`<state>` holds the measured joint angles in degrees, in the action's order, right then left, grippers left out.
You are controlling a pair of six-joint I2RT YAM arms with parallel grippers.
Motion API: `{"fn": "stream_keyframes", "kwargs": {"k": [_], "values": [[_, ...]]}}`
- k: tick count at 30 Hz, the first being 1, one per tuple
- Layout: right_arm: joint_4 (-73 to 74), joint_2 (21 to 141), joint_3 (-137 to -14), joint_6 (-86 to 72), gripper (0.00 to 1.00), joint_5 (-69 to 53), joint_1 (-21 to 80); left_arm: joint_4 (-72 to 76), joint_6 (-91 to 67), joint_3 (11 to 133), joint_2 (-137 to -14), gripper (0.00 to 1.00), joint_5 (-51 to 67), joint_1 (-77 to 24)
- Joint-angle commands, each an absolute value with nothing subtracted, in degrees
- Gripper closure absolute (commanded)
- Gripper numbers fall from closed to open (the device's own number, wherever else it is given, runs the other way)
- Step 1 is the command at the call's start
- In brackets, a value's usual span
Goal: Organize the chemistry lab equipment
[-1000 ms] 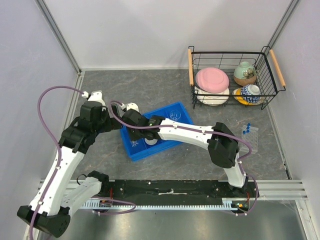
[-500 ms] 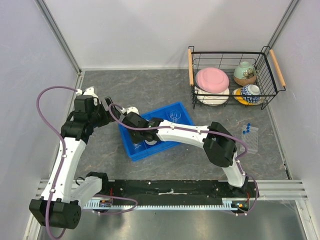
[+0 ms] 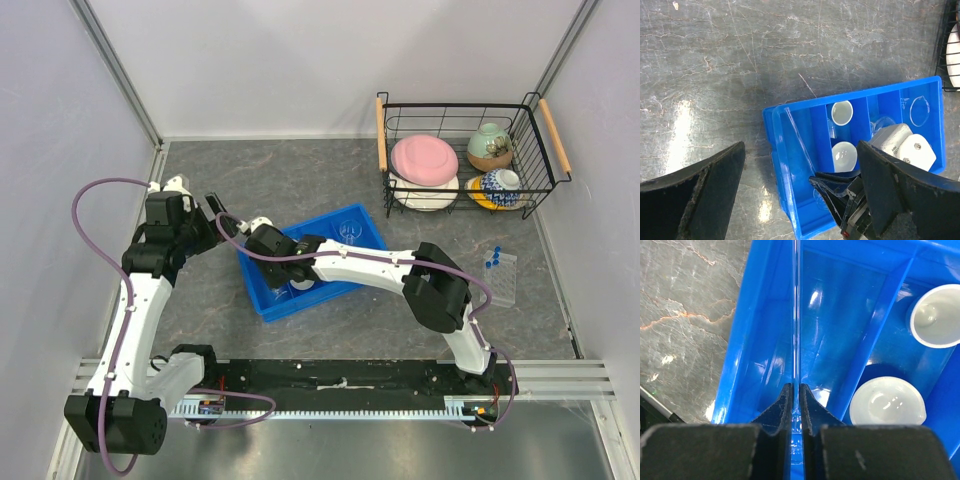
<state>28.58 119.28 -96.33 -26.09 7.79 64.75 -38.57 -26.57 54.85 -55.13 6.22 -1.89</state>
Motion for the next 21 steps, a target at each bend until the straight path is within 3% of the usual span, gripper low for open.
{"fn": "stream_keyframes", "kwargs": {"k": [1,21], "values": [[30.1,119.8,-95.3,-22.3,1.0,6.4,65.1,-35.0,-28.8,54.9,-55.0,0.01,7.7,-1.5],[29.9,120.0,-91.8,-20.4,1.0,6.4,65.0,-34.9,-29.3,54.8,-54.6,0.02,6.6,-1.5]]}}
